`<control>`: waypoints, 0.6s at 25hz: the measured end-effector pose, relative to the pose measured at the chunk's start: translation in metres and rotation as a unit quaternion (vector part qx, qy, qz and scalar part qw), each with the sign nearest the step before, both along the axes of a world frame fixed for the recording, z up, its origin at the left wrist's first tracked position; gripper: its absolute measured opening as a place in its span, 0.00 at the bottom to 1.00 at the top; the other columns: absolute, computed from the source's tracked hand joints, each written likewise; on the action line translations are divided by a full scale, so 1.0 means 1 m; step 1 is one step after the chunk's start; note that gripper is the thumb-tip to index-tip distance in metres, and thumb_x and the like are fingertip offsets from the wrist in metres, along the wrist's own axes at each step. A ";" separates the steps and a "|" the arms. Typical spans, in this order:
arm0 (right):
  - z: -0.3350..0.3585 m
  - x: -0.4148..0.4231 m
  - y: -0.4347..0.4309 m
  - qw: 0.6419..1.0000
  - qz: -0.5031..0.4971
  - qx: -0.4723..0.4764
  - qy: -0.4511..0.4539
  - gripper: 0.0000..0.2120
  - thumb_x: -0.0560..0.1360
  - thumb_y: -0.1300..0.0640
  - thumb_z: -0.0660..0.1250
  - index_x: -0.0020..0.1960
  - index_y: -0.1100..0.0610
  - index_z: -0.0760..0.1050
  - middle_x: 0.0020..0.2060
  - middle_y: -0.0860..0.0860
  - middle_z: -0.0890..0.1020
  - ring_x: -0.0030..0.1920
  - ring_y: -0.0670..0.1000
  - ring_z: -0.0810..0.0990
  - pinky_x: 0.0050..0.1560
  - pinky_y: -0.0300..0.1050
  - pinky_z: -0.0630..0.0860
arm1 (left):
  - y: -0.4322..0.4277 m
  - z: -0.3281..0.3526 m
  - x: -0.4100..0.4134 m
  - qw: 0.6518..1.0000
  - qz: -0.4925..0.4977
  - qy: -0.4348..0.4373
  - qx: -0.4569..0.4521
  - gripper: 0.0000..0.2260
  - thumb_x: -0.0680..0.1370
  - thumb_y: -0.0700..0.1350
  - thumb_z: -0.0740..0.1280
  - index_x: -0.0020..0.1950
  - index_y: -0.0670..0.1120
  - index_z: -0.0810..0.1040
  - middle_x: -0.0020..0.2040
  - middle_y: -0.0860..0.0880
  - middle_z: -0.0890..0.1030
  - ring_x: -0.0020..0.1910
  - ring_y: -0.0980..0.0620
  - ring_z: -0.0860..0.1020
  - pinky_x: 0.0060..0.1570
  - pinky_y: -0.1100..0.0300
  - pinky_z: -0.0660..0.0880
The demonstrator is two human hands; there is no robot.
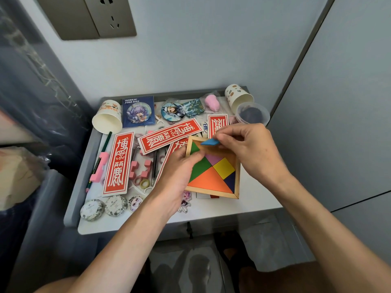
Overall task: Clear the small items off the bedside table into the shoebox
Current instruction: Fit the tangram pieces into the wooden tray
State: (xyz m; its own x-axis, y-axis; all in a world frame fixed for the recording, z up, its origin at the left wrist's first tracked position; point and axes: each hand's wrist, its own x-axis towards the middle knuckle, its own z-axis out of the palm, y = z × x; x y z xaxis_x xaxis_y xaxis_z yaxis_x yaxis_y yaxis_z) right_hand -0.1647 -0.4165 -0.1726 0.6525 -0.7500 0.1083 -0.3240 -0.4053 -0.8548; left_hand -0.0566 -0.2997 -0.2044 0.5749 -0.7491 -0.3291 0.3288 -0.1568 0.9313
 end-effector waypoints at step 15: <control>-0.015 0.009 0.004 0.992 -0.061 -0.088 0.061 0.06 0.68 0.48 0.77 0.38 0.46 0.80 0.43 0.41 0.81 0.48 0.42 0.79 0.48 0.46 0.77 | 0.001 0.003 -0.003 1.000 -0.009 0.010 -0.018 0.06 0.80 0.47 0.68 0.48 0.53 0.85 0.45 0.49 0.87 0.42 0.53 0.86 0.34 0.65 0.78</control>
State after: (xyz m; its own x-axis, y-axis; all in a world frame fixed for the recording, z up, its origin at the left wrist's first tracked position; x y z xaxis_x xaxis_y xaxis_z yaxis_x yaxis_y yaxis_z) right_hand -0.1554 -0.4123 -0.1873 0.5736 -0.8015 0.1694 -0.4775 -0.4951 -0.7259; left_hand -0.0601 -0.2991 -0.2017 0.5554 -0.7703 -0.3132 0.3442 -0.1299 0.9299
